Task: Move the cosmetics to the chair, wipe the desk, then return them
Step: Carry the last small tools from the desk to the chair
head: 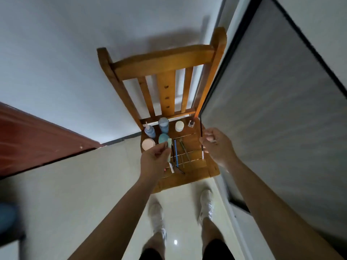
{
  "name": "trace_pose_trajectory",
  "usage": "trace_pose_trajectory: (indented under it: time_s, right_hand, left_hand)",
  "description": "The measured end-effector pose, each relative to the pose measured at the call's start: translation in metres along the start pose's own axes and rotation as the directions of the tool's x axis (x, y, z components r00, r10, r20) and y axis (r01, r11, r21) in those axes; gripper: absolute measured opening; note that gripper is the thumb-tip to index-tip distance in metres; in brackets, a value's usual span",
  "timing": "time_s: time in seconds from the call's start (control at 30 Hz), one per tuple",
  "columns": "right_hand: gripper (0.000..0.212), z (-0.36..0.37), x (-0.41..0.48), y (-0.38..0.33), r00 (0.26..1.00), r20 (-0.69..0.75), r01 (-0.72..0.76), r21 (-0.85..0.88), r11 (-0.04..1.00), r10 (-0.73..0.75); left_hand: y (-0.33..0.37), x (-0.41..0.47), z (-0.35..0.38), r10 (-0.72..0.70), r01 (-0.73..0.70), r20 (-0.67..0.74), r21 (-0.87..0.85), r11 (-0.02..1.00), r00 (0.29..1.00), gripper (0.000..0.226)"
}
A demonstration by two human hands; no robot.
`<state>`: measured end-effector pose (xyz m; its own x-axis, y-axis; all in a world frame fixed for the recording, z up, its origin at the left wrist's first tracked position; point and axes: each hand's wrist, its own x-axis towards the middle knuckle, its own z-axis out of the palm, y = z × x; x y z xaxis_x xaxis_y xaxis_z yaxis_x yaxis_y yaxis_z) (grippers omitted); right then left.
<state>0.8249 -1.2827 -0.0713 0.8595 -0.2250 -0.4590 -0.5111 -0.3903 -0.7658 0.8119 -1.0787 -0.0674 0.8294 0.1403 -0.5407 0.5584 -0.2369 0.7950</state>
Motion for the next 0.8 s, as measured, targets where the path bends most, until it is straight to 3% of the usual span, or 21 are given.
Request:
trace_pose_trajectory:
  time_s: [0.07, 0.2, 0.27, 0.3, 0.4, 0.53, 0.8]
  right_hand:
    - [0.013, 0.01, 0.037, 0.032, 0.999, 0.044, -0.024, -0.06, 0.998, 0.026]
    - [0.011, 0.034, 0.101, 0.105, 0.988, 0.121, -0.07, -0.182, 0.981, 0.093]
    - [0.012, 0.049, 0.124, 0.142, 0.978, 0.154, -0.107, -0.2, 0.974, 0.139]
    - [0.012, 0.056, 0.133, 0.158, 0.974, 0.166, -0.119, -0.214, 0.969, 0.156]
    - [0.011, 0.078, 0.157, 0.206, 0.958, 0.212, -0.136, -0.267, 0.954, 0.196]
    - [0.015, 0.102, 0.176, 0.252, 0.935, 0.256, -0.169, -0.289, 0.942, 0.246]
    - [0.038, 0.092, 0.169, 0.251, 0.939, 0.249, -0.146, -0.337, 0.93, 0.237]
  left_hand:
    - [-0.023, 0.025, 0.026, -0.072, 0.072, -0.017, -0.012, 0.997, 0.997, 0.011]
    - [-0.079, 0.081, 0.078, -0.221, 0.219, -0.058, -0.04, 0.975, 0.974, 0.031]
    - [-0.108, 0.107, 0.101, -0.274, 0.271, -0.088, -0.048, 0.961, 0.958, 0.023]
    - [-0.121, 0.119, 0.112, -0.282, 0.279, -0.093, -0.045, 0.959, 0.955, 0.011]
    - [-0.157, 0.152, 0.141, -0.271, 0.279, -0.11, 0.063, 0.958, 0.956, 0.028]
    - [-0.193, 0.18, 0.169, -0.25, 0.264, -0.109, 0.143, 0.954, 0.962, 0.032]
    - [-0.197, 0.168, 0.162, -0.21, 0.231, -0.104, 0.27, 0.935, 0.972, 0.041]
